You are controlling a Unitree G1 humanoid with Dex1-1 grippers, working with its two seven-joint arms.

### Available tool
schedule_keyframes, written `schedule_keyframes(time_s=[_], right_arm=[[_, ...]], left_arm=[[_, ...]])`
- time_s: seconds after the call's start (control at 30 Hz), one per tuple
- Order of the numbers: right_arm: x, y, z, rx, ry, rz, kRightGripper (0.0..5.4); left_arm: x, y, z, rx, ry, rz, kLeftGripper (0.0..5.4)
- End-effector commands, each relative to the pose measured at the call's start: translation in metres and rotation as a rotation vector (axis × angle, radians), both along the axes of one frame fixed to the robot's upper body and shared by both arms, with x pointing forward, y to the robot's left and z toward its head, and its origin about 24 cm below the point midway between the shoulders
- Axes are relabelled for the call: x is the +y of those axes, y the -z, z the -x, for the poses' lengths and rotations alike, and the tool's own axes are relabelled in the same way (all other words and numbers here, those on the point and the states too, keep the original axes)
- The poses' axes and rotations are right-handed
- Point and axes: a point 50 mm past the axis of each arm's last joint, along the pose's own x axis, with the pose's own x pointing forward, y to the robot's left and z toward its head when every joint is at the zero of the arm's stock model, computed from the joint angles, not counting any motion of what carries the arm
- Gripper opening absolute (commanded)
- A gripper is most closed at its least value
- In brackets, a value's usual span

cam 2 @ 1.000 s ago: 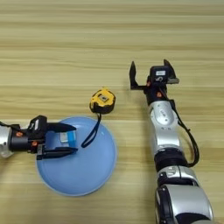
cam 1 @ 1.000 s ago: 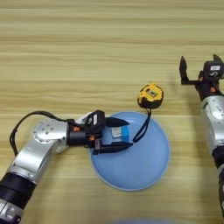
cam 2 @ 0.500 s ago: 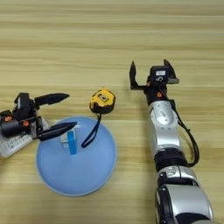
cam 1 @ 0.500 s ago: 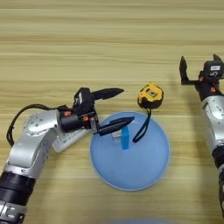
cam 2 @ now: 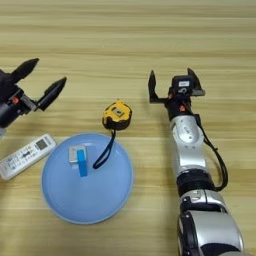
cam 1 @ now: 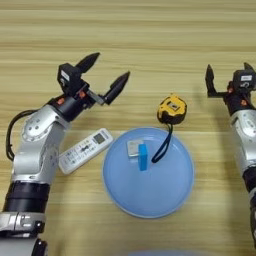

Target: Move the objects on the table

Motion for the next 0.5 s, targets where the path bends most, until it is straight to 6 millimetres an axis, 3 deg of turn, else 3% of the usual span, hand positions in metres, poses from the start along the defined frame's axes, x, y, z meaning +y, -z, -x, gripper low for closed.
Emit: schedule_keyframes(time_s=[0.03,0.23,0.5], right_arm=[[-0.002,-0.003,-0.001,-0.010,0.000,0.000,5.40],[-0.004,-0.003,-0.001,-0.009,0.002,0.001,5.40],[-0.006,-0.003,-0.001,-0.006,0.001,0.002,5.40]], left_arm=[[0.018,0.011,-0.015,0.037,-0.198,0.029,5.37],[0.037,0.027,-0.023,0.048,-0.363,0.005,5.37],[0.051,0.036,-0.028,0.062,-0.455,0.031,5.37]])
